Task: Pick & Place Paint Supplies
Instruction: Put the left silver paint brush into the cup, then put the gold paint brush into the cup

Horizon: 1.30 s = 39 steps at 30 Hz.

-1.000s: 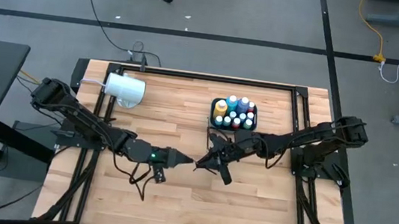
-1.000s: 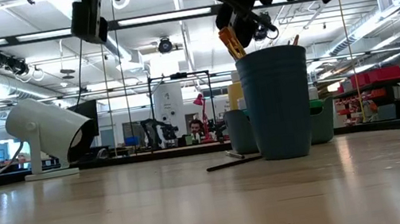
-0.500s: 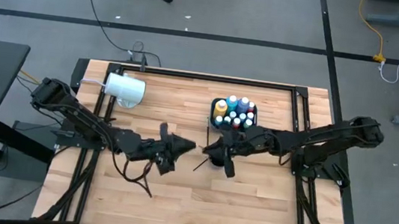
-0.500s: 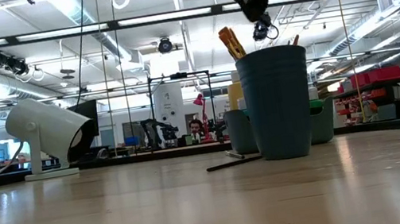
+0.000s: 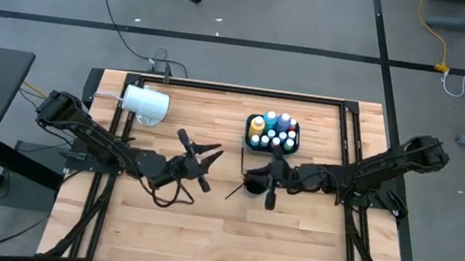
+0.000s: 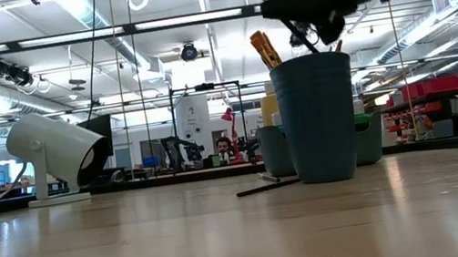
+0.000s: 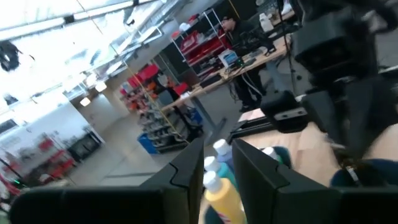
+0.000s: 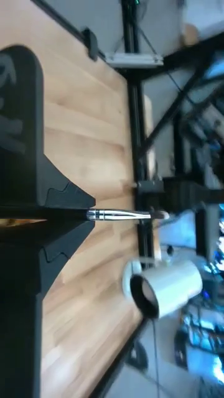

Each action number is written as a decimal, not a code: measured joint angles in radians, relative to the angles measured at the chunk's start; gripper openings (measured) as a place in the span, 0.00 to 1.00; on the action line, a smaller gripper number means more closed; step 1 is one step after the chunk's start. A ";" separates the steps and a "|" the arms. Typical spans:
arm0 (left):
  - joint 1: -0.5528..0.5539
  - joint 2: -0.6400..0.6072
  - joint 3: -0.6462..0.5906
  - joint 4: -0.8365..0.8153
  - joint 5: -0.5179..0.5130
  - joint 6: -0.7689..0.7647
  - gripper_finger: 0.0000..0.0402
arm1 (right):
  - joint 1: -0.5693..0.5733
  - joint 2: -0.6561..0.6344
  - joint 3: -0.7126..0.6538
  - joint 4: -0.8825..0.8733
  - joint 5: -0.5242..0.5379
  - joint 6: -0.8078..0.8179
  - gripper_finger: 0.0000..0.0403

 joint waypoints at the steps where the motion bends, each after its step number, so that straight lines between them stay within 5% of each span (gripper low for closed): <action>1: 0.000 0.000 0.000 -0.004 0.001 -0.017 0.23 | 0.000 0.000 -0.028 0.049 0.023 0.001 0.04; 7: 0.000 0.000 0.000 -0.031 0.002 -0.082 0.23 | -0.004 0.000 -0.144 0.229 0.045 -0.019 0.06; 20: 0.049 0.000 0.000 -0.075 0.005 -0.121 0.23 | -0.004 0.000 -0.157 0.231 -0.009 -0.017 0.16; 30: 0.105 0.000 0.000 -0.304 0.083 -0.390 0.23 | -0.004 0.000 -0.157 0.239 -0.006 -0.018 0.23; 34: 0.147 0.000 0.000 -0.443 0.170 -0.628 0.23 | -0.004 0.000 -0.157 0.252 -0.006 -0.018 0.23; 39: 0.223 0.009 0.000 -0.589 0.409 -0.797 0.23 | -0.004 0.000 -0.157 0.262 -0.008 -0.022 0.23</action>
